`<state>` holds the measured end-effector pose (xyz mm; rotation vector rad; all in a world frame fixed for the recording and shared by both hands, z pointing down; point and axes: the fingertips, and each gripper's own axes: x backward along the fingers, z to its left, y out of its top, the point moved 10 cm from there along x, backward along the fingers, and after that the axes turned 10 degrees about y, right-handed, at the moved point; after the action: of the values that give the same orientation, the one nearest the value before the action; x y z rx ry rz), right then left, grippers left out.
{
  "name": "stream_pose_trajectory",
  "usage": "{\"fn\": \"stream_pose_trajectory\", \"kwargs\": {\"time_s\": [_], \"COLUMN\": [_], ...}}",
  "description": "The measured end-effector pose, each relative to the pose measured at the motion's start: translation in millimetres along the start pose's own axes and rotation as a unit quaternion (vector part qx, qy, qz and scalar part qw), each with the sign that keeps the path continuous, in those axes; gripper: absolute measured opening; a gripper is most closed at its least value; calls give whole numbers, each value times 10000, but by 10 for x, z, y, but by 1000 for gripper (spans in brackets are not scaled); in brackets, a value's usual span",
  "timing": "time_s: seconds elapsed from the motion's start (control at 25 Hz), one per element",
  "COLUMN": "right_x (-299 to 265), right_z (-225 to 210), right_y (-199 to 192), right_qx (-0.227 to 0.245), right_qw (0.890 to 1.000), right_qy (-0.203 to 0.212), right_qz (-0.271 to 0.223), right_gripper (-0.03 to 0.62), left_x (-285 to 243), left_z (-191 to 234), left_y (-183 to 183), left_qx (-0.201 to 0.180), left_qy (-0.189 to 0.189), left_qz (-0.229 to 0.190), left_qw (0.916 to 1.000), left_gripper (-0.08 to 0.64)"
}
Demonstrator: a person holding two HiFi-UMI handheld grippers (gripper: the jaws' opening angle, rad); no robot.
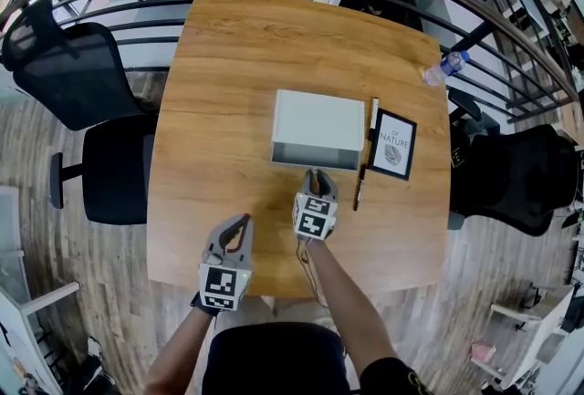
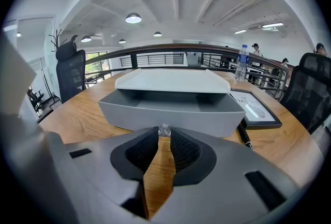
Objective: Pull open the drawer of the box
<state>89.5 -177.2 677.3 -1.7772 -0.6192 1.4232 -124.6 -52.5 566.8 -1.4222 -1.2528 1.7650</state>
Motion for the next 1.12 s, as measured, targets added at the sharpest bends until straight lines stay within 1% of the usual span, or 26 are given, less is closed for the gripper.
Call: {"fn": "stream_pose_trajectory", "kwargs": {"time_s": [0.32,1.12], "right_x": [144,396], "right_z": [39,108], "right_y": [-44,-212], "right_qx": [-56,-79], "right_qw": [9998,9996], "right_qy": [45,100], "right_qz": [158,270], "right_gripper": [67,67], "left_x": [52,124], "left_z": [-74,-186], "left_y": [1,3], "left_qx": [-51,-135], "left_qy": [-68,-255], "left_qz": [0,-26], "left_qw": [10000,9996], "left_gripper": [17,17]}}
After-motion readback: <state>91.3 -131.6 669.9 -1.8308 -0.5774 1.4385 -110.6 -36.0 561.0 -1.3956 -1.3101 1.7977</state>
